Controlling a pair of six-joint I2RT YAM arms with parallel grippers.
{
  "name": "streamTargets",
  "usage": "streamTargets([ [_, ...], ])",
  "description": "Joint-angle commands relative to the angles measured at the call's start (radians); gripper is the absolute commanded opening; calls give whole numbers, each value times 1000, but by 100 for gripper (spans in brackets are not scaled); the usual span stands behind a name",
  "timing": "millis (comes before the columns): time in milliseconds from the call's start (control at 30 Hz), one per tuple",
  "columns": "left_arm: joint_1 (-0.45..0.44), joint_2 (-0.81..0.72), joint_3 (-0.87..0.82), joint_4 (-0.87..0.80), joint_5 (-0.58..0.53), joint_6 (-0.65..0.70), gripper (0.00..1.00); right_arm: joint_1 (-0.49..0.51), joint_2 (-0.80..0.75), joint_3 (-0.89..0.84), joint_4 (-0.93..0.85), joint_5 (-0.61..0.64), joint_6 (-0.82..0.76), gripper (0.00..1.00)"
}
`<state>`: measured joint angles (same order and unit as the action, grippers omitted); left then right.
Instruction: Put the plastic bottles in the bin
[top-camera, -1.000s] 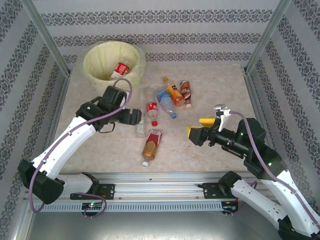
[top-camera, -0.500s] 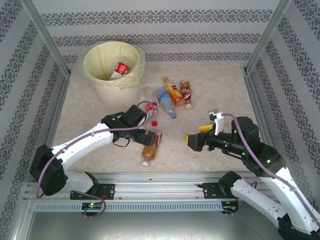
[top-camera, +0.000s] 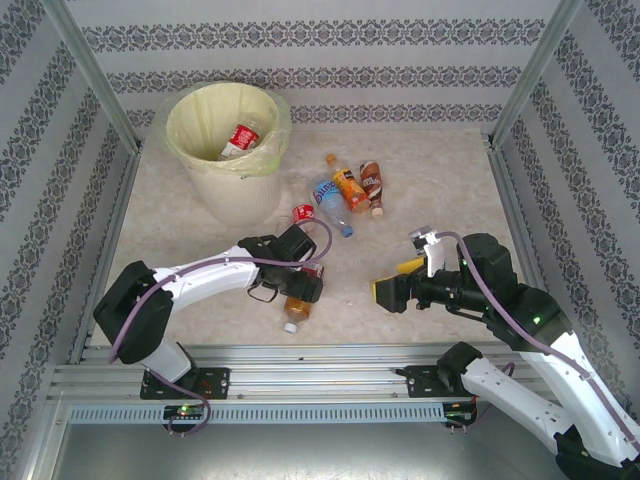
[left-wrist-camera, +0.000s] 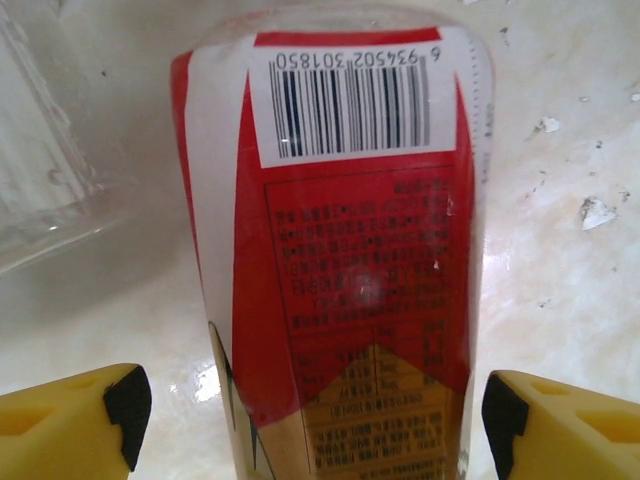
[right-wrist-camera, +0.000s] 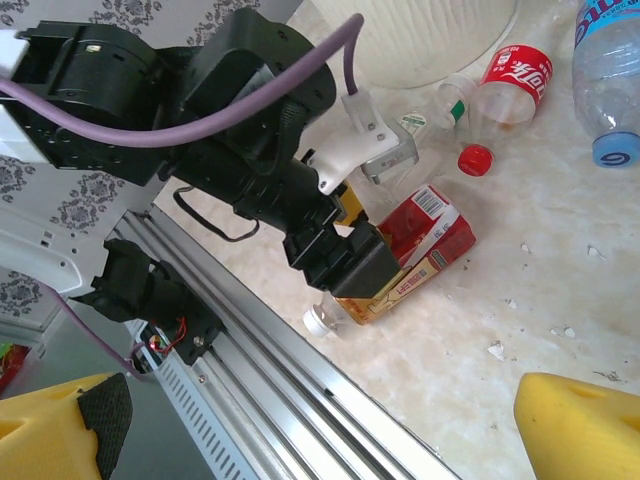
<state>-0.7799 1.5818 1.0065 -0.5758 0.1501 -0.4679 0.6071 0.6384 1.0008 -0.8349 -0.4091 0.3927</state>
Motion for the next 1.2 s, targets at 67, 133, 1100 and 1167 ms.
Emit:
streamTargets([
  [67, -24, 47, -10, 45, 3, -32, 83, 11, -5, 9, 9, 1, -10, 98],
  [133, -25, 57, -12, 51, 4, -32, 83, 11, -8, 4, 11, 2, -6, 98],
  [1100, 8, -95, 215, -84, 98, 44, 67, 11, -109, 27, 270, 64, 38, 98],
  [1167, 22, -105, 250, -110, 100, 48, 67, 11, -118, 34, 307, 75, 34, 98],
])
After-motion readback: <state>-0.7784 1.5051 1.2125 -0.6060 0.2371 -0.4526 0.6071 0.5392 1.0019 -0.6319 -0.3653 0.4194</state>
